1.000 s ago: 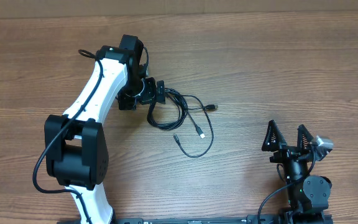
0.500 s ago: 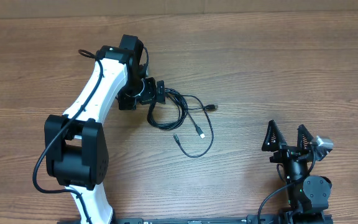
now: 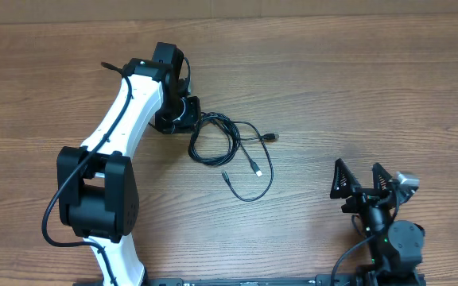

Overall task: Untangle cables
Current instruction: 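Raise the right arm and swing the right gripper toward the cable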

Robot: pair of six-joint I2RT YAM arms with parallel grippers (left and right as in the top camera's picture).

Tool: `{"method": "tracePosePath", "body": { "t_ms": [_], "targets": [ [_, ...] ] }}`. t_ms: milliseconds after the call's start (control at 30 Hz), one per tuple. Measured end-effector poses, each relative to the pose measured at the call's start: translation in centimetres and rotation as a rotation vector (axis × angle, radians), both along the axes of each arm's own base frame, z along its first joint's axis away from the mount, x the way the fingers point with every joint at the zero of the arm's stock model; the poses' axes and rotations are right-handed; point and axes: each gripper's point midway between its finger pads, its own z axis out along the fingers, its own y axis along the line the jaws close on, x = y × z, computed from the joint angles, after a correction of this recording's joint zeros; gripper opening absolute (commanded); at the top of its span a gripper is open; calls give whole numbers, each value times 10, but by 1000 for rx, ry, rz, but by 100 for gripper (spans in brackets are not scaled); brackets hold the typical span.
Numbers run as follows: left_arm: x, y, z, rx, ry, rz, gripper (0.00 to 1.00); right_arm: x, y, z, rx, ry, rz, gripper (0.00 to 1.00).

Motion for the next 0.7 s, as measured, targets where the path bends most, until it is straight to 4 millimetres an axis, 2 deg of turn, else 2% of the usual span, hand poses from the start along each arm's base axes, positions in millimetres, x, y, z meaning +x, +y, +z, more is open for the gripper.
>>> {"method": "tracePosePath", "body": {
  "t_ms": [200, 300, 500, 700],
  "targets": [
    [0, 2, -1, 13, 1, 1, 4, -15, -1, 80, 0, -15, -2, 100],
    [0, 4, -1, 22, -3, 2, 5, -15, -1, 108, -6, 32, -3, 100],
    [8, 4, -2, 27, -37, 3, 8, 7, 5, 122, -11, 228, 28, 100],
    [15, 4, -2, 28, -67, 1, 12, 38, 28, 114, 21, 376, 148, 100]
  ]
}}
